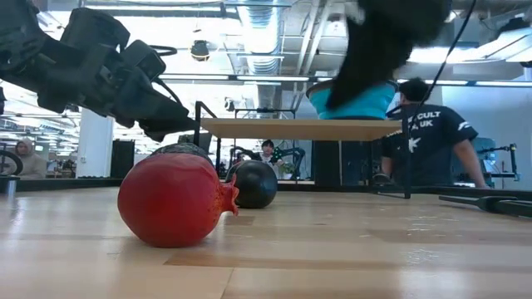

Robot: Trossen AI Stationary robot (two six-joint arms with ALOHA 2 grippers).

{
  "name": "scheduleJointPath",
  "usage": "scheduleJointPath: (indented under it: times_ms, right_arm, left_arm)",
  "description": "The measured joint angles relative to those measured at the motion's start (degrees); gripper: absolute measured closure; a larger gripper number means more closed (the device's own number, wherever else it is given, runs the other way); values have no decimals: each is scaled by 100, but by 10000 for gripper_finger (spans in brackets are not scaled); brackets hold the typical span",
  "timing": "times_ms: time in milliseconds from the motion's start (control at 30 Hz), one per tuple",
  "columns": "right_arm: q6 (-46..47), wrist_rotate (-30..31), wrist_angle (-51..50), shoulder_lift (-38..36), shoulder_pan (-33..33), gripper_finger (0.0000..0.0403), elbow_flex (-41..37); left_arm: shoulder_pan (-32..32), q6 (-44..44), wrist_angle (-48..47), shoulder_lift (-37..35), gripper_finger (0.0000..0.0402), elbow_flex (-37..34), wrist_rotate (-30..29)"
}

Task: Pick & Place Fruit
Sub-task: Put the plum into the strainer bowl

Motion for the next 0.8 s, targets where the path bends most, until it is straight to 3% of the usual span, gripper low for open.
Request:
scheduleJointPath:
  times_ms: [167, 333, 433, 567, 800]
  right_arm:
    - [-485, -503, 550, 364, -392, 93, -8]
    - [-1942, -1209, 2340, 224, -1152, 102, -591]
    - [-2334, -1628, 3367, 102, -1558, 106, -996]
    - [-2675, -2655, 4302, 149, -1867, 107, -1287]
    - [-2936, -2557, 4451, 265, -1935, 107, -1289]
  left_arm:
    - [0, 49, 7, 0, 220, 2, -96]
    - [1, 53, 11, 0, 220, 3, -92]
    - [2, 46, 11, 0, 220, 4, -91]
    - [2, 16, 7, 0, 220, -7, -87]
    - [2, -103, 2, 0, 220, -17, -85]
